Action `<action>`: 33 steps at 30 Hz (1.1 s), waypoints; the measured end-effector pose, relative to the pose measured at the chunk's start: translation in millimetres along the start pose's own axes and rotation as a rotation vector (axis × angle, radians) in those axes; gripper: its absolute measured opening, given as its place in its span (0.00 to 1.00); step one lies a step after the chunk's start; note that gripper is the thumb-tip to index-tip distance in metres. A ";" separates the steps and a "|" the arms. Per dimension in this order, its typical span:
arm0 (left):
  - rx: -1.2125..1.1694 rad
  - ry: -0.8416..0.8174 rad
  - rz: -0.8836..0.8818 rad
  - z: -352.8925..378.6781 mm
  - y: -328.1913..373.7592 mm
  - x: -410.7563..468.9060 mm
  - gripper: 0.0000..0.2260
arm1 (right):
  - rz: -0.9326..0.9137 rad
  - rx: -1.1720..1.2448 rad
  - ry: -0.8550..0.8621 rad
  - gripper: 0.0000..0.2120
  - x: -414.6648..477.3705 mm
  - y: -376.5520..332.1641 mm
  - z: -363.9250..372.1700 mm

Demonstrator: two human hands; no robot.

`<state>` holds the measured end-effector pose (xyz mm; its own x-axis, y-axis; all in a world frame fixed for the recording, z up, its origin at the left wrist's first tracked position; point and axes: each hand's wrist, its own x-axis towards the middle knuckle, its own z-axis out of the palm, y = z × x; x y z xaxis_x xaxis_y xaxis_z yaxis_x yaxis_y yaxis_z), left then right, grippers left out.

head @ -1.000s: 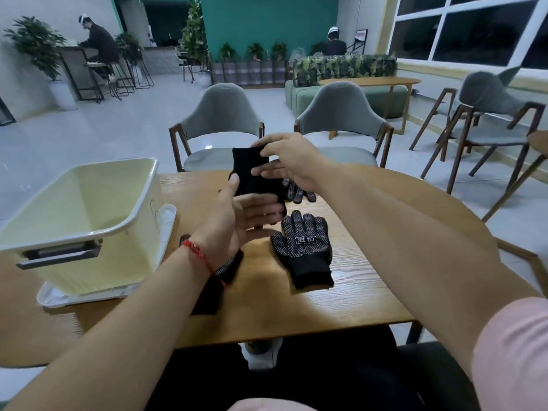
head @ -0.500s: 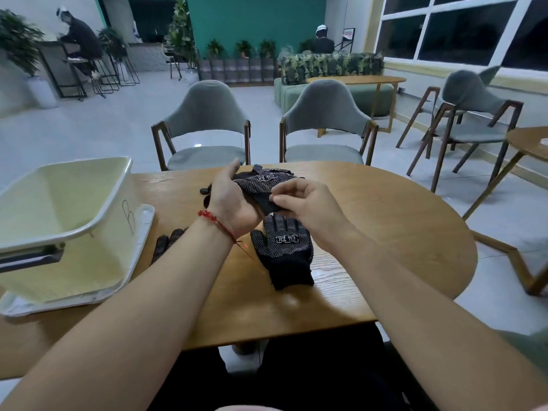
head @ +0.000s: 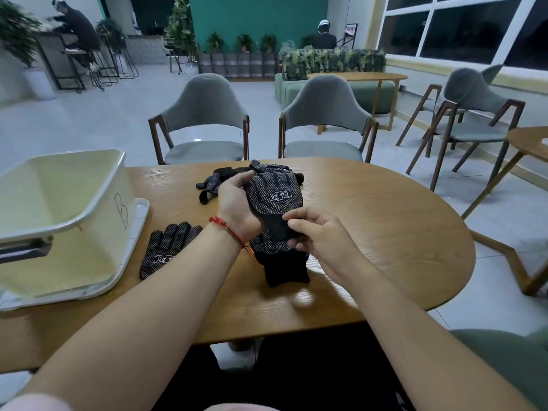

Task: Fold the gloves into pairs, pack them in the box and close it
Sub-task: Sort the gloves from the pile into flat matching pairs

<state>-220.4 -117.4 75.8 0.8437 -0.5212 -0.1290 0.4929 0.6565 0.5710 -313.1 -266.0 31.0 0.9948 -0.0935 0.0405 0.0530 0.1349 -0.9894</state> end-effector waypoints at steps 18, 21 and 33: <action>0.168 0.057 -0.162 -34.9 -22.2 24.7 0.44 | 0.142 -0.093 -0.018 0.11 -14.3 16.5 -7.6; 0.161 0.063 -0.143 -37.7 -23.2 26.7 0.44 | 0.156 -0.088 -0.013 0.12 -14.5 15.8 -9.1; 0.440 0.275 0.186 -36.1 -1.9 33.2 0.26 | 0.172 -0.109 -0.017 0.11 -12.8 16.7 -8.7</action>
<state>-185.7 -116.3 41.2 0.9616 -0.2174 -0.1673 0.2447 0.4036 0.8816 -325.8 -271.1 12.8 0.9896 -0.0619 -0.1295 -0.1272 0.0397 -0.9911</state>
